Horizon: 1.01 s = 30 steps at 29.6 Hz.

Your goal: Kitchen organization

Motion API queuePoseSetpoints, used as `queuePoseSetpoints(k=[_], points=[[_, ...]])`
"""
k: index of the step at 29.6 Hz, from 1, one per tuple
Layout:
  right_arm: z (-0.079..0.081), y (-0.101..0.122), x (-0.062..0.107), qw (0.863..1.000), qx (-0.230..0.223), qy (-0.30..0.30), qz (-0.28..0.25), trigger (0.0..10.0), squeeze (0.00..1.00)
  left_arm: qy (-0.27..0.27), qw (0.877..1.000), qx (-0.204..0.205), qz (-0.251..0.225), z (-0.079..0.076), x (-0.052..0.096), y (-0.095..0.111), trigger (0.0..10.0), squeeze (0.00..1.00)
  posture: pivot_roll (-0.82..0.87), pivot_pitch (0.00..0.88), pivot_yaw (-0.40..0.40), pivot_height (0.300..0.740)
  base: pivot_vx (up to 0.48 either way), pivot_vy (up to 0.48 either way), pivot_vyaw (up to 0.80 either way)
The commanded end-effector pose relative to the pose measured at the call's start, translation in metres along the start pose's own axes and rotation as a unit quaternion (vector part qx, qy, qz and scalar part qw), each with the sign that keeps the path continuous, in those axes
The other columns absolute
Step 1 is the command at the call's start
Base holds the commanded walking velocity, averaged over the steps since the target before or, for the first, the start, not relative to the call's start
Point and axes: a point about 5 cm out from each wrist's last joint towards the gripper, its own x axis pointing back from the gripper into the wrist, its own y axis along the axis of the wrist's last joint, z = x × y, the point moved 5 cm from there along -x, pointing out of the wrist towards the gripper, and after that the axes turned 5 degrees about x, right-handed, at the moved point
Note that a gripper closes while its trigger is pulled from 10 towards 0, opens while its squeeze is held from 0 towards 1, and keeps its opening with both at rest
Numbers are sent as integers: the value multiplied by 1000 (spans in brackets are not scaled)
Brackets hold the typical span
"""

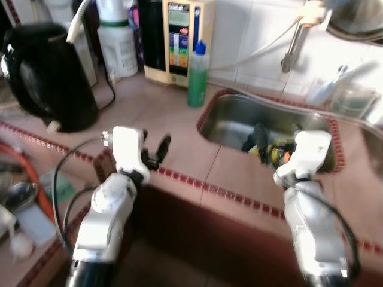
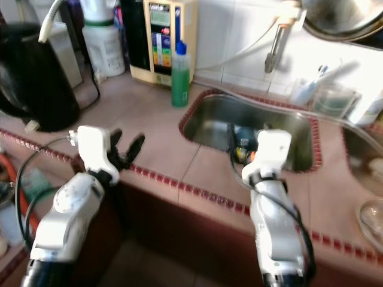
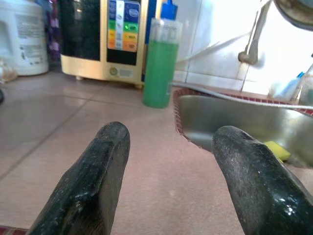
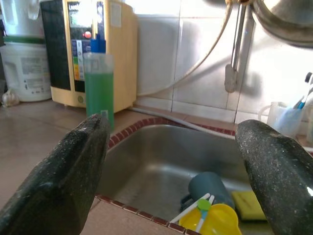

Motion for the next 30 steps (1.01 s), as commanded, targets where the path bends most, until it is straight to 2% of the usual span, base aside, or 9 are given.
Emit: queuePoseSetpoints(k=[1,25,30], points=[[-4,9,-2,1000,6,-2,-14,10000,0,-13,1000,-9,-12,-6,-3,7,10000,0,-134,1,-3,740,0,0,0],[-3,9,-3,1000,5,-2,-14,10000,0,-35,999,-16,-16,-9,0,9,10000,0,-132,7,-2,740,0,0,0],[-4,9,-3,1000,5,-3,-14,10000,0,-36,999,-13,-16,-9,0,9,10000,0,-132,5,-1,740,0,-362,0]])
